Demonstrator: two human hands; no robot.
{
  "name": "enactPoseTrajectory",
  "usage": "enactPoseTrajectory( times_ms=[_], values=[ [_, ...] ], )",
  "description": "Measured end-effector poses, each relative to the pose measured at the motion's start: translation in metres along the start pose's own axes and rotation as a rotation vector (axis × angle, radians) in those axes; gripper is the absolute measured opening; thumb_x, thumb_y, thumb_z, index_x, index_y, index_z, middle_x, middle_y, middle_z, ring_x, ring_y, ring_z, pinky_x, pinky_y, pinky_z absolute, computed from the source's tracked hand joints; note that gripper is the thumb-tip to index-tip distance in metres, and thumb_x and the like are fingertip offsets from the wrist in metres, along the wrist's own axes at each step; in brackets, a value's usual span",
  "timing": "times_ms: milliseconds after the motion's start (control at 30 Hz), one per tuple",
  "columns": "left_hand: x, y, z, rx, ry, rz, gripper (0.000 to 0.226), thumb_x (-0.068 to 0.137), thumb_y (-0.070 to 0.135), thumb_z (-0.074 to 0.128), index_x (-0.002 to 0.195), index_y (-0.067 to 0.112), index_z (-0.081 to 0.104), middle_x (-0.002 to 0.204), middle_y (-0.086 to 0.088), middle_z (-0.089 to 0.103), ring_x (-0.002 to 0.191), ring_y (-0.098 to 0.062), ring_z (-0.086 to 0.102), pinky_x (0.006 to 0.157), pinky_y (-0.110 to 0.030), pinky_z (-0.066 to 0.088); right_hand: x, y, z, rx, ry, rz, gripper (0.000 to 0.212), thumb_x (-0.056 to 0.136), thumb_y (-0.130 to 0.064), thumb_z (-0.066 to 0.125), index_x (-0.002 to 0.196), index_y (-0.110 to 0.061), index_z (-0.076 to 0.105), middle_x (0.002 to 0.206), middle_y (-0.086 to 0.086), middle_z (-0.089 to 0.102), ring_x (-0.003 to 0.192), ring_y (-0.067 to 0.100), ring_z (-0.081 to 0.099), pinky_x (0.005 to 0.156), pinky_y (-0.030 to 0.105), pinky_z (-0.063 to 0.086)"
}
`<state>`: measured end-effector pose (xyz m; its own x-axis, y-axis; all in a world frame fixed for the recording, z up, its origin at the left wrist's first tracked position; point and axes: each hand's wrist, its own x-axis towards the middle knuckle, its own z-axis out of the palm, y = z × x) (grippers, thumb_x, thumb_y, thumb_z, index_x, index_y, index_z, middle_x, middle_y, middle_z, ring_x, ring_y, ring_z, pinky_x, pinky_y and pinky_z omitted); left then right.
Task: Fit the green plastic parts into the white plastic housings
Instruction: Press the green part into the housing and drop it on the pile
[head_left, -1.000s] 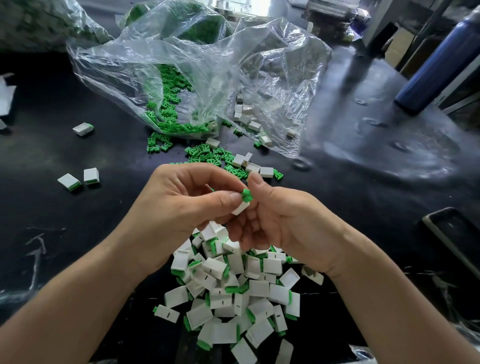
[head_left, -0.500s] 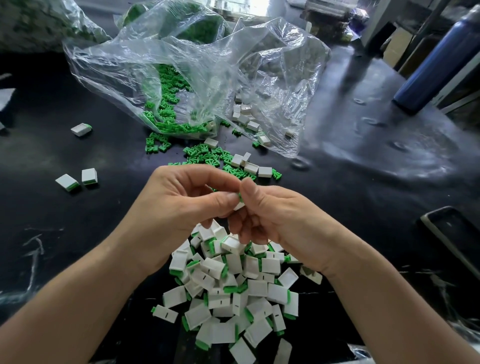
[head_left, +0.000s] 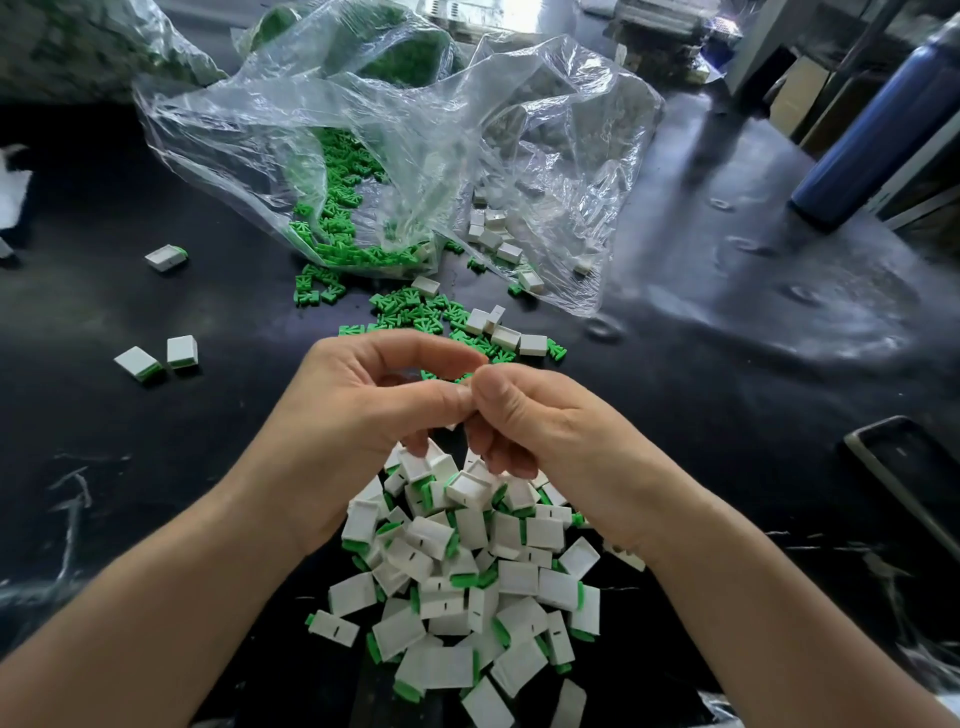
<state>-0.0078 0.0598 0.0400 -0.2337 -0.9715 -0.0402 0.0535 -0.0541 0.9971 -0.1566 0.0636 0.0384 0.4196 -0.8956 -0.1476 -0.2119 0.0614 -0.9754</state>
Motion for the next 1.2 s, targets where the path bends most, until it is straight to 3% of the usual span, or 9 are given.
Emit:
enactPoseTrajectory(
  times_ms=[100,200,400,567,733,933,1200],
  values=[
    [-0.001,0.001,0.001,0.025,-0.023,0.013,0.02,0.058,0.015,0.066,0.075,0.01,0.075,0.069,-0.024,0.066,0.061,-0.026,0.054,0.045,-0.02,0.042,0.0,-0.001,0.001,-0.083,0.03,-0.011,0.035,0.076,-0.049,0.036,0.069,-0.018,0.052,0.062,-0.008,0.048,0.054,0.004,0.043,0.053,0.014,0.034],
    [-0.001,0.0,0.001,0.023,-0.011,0.032,0.016,0.059,0.012,0.065,0.071,0.008,0.075,0.067,-0.024,0.067,0.06,-0.029,0.058,0.048,-0.02,0.044,0.0,0.001,0.004,-0.083,0.04,-0.005,0.033,0.09,-0.04,0.035,0.071,-0.018,0.052,0.062,-0.007,0.045,0.054,0.002,0.04,0.055,0.015,0.033],
    [-0.002,0.0,0.006,-0.021,0.0,0.039,0.016,0.059,0.006,0.062,0.069,0.009,0.074,0.066,-0.015,0.069,0.056,-0.016,0.061,0.051,-0.018,0.047,-0.001,0.005,0.006,-0.077,0.056,0.014,0.032,0.096,-0.032,0.035,0.069,-0.017,0.045,0.065,-0.005,0.039,0.06,0.009,0.034,0.062,0.029,0.029],
    [-0.003,-0.001,0.006,-0.029,0.001,0.052,0.016,0.059,0.005,0.062,0.068,0.011,0.075,0.063,-0.011,0.069,0.055,-0.015,0.063,0.052,-0.019,0.049,-0.002,0.005,0.006,-0.111,0.085,0.01,0.031,0.095,-0.033,0.036,0.066,-0.027,0.046,0.051,-0.025,0.047,0.055,-0.002,0.04,0.061,0.02,0.03],
    [-0.003,-0.001,0.005,-0.073,-0.029,0.051,0.019,0.048,0.008,0.07,0.066,0.012,0.075,0.062,-0.009,0.069,0.055,-0.015,0.064,0.052,-0.018,0.05,-0.002,0.004,0.008,-0.184,0.102,-0.01,0.032,0.096,-0.034,0.034,0.066,-0.029,0.042,0.051,-0.029,0.045,0.055,-0.003,0.039,0.06,0.02,0.028],
    [-0.003,-0.003,0.005,-0.086,-0.013,0.058,0.021,0.045,0.023,0.067,0.063,0.015,0.075,0.064,-0.004,0.068,0.057,-0.016,0.064,0.055,-0.021,0.053,-0.002,0.005,0.012,-0.191,0.131,-0.025,0.032,0.097,-0.03,0.035,0.065,-0.029,0.042,0.058,-0.016,0.042,0.057,0.002,0.037,0.062,0.025,0.028],
    [-0.004,-0.003,0.004,-0.108,0.003,0.026,0.025,0.042,0.024,0.068,0.063,0.013,0.074,0.065,-0.008,0.068,0.059,-0.019,0.064,0.057,-0.024,0.055,-0.001,0.006,0.013,-0.218,0.156,-0.044,0.031,0.096,-0.033,0.034,0.066,-0.028,0.04,0.062,-0.013,0.038,0.059,0.004,0.035,0.062,0.028,0.027]
  ],
)
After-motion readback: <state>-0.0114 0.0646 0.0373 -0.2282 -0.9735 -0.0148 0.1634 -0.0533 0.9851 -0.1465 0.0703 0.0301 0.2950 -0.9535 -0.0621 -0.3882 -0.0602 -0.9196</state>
